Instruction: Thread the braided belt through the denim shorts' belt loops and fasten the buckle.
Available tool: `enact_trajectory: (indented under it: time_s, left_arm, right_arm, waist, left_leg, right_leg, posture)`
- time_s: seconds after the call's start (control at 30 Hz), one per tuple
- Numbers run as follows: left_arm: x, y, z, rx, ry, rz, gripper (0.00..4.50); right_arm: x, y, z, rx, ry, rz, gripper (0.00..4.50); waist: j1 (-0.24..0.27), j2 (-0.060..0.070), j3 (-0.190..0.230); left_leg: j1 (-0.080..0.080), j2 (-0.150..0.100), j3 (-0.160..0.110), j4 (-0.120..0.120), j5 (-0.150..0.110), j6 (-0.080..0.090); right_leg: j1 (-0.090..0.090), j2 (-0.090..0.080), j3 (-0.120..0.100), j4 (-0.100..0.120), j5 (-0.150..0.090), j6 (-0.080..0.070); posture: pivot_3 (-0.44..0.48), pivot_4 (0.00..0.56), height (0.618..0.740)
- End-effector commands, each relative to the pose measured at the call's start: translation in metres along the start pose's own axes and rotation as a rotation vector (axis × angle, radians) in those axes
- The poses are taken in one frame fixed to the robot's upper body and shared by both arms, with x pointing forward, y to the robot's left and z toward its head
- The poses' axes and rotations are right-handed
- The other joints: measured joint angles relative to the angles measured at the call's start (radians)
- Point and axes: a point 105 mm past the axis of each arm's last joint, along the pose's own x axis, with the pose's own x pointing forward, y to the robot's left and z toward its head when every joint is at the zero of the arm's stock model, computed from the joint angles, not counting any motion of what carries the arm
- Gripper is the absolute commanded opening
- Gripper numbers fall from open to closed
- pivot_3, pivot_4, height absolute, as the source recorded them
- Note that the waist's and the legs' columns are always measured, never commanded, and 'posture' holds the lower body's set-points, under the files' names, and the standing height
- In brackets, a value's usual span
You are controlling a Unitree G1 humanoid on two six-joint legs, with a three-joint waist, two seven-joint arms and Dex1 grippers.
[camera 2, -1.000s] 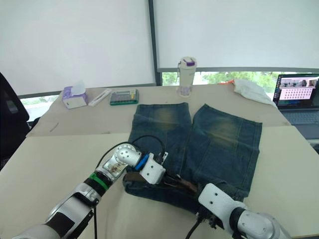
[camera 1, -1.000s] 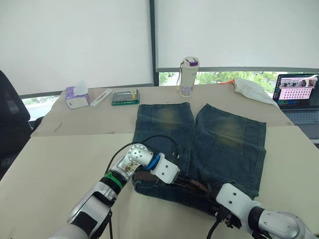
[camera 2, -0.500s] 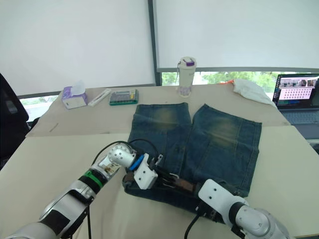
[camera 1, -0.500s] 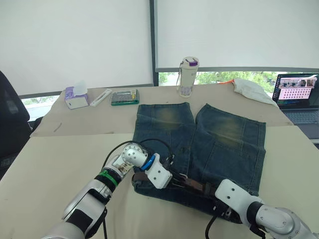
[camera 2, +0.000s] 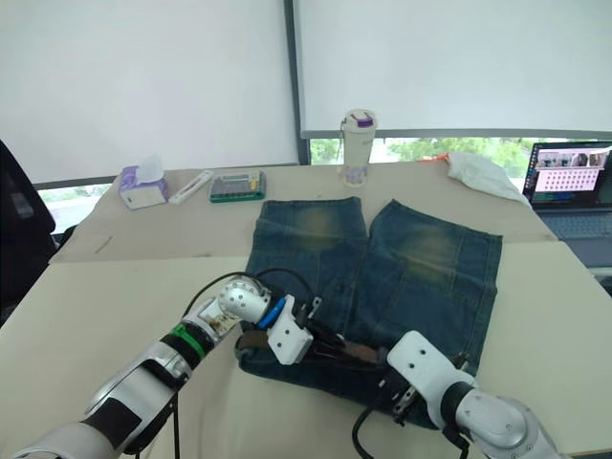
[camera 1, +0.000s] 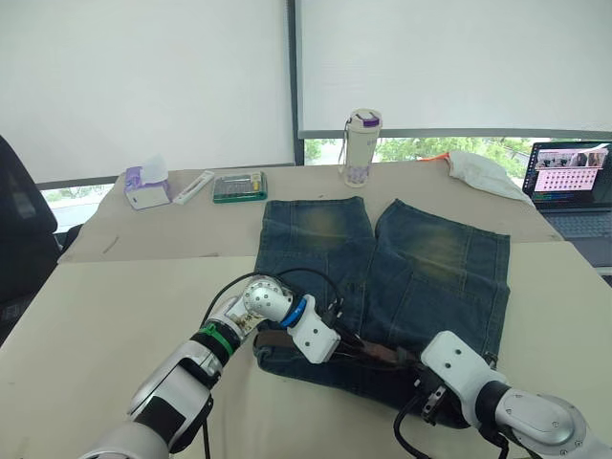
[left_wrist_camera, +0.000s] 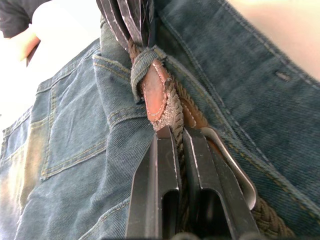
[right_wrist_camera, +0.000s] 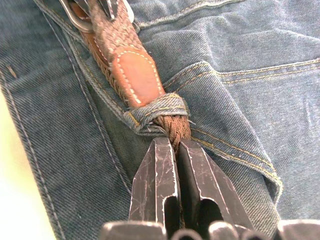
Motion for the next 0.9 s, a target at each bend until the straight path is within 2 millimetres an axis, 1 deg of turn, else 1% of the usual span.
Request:
enact_trajectory:
  time_s: [0.03, 0.17, 0.33, 0.47, 0.63, 0.77, 0.83, 0.87, 0.9]
  left_arm:
    - [0.000, 0.015, 0.000, -0.002, 0.010, 0.047, 0.00]
    - [0.001, 0.016, 0.001, -0.019, 0.007, 0.058, 0.00]
    - [0.009, 0.015, 0.013, -0.044, -0.066, 0.056, 0.00]
    - [0.011, 0.025, 0.015, -0.165, -0.117, 0.105, 0.00]
    - [0.002, 0.030, 0.016, -0.290, -0.176, 0.122, 0.00]
    - [-0.023, 0.035, 0.006, -0.418, -0.182, 0.178, 0.00]
    - [-0.031, 0.037, 0.004, -0.470, -0.190, 0.204, 0.00]
    - [-0.035, 0.038, 0.002, -0.495, -0.187, 0.231, 0.00]
    - [-0.037, 0.038, 0.001, -0.515, -0.186, 0.250, 0.00]
  right_arm:
    - [-0.005, 0.006, 0.019, 0.020, -0.108, 0.046, 0.01]
    - [-0.006, 0.011, 0.014, 0.040, -0.090, 0.076, 0.01]
    - [-0.006, 0.010, 0.012, 0.061, -0.083, 0.059, 0.01]
    - [-0.005, 0.008, 0.013, 0.082, -0.092, 0.042, 0.01]
    - [-0.005, 0.003, 0.012, 0.097, -0.092, 0.007, 0.01]
    - [-0.008, 0.011, 0.005, 0.078, -0.053, 0.062, 0.01]
    - [-0.010, 0.018, 0.002, 0.085, -0.047, 0.111, 0.77]
    - [-0.010, 0.021, 0.007, 0.098, -0.082, 0.136, 1.02]
    - [-0.011, 0.022, 0.013, 0.110, -0.121, 0.151, 1.42]
  waist:
    - [-0.001, 0.000, 0.000]
    - [-0.002, 0.000, 0.000]
    - [-0.002, 0.000, 0.000]
    - [-0.001, 0.000, 0.000]
    - [-0.004, 0.000, 0.000]
    - [-0.005, 0.000, 0.000]
    - [-0.005, 0.000, 0.000]
    - [-0.004, 0.000, 0.000]
    - [-0.005, 0.000, 0.000]
  left_leg:
    - [0.000, 0.000, 0.000, 0.000, 0.000, 0.000]
    - [0.000, 0.000, 0.000, 0.000, 0.000, 0.000]
    - [0.000, 0.000, 0.000, 0.000, 0.000, 0.000]
    - [0.000, 0.000, 0.000, 0.000, 0.000, 0.000]
    - [0.000, 0.000, 0.000, 0.000, 0.000, 0.000]
    - [0.000, 0.000, 0.000, 0.000, 0.000, 0.000]
    - [0.000, 0.000, 0.000, 0.000, 0.000, 0.000]
    - [0.000, 0.000, 0.000, 0.000, 0.000, 0.000]
    - [0.000, 0.000, 0.000, 0.000, 0.000, 0.000]
  right_leg:
    - [0.000, 0.000, 0.000, 0.000, 0.000, 0.000]
    - [0.000, 0.000, 0.000, 0.000, 0.000, 0.000]
    - [0.000, 0.000, 0.000, 0.001, 0.000, 0.000]
    - [0.000, 0.000, 0.000, 0.001, 0.000, 0.000]
    - [-0.001, 0.000, 0.000, 0.001, 0.000, 0.000]
    - [-0.001, 0.000, 0.000, 0.001, 0.000, 0.000]
    - [-0.001, 0.000, 0.000, 0.001, 0.000, 0.000]
    - [-0.001, 0.000, 0.000, 0.001, 0.000, 0.000]
    - [-0.001, 0.001, 0.000, 0.001, 0.000, 0.000]
  posture:
    - [0.000, 0.150, 0.740]
    - [0.000, 0.150, 0.740]
    - [0.000, 0.150, 0.740]
    - [0.000, 0.150, 0.740]
    - [0.000, 0.150, 0.740]
    - [0.000, 0.150, 0.740]
    - [0.000, 0.150, 0.740]
    - [0.000, 0.150, 0.740]
    - [0.000, 0.150, 0.740]
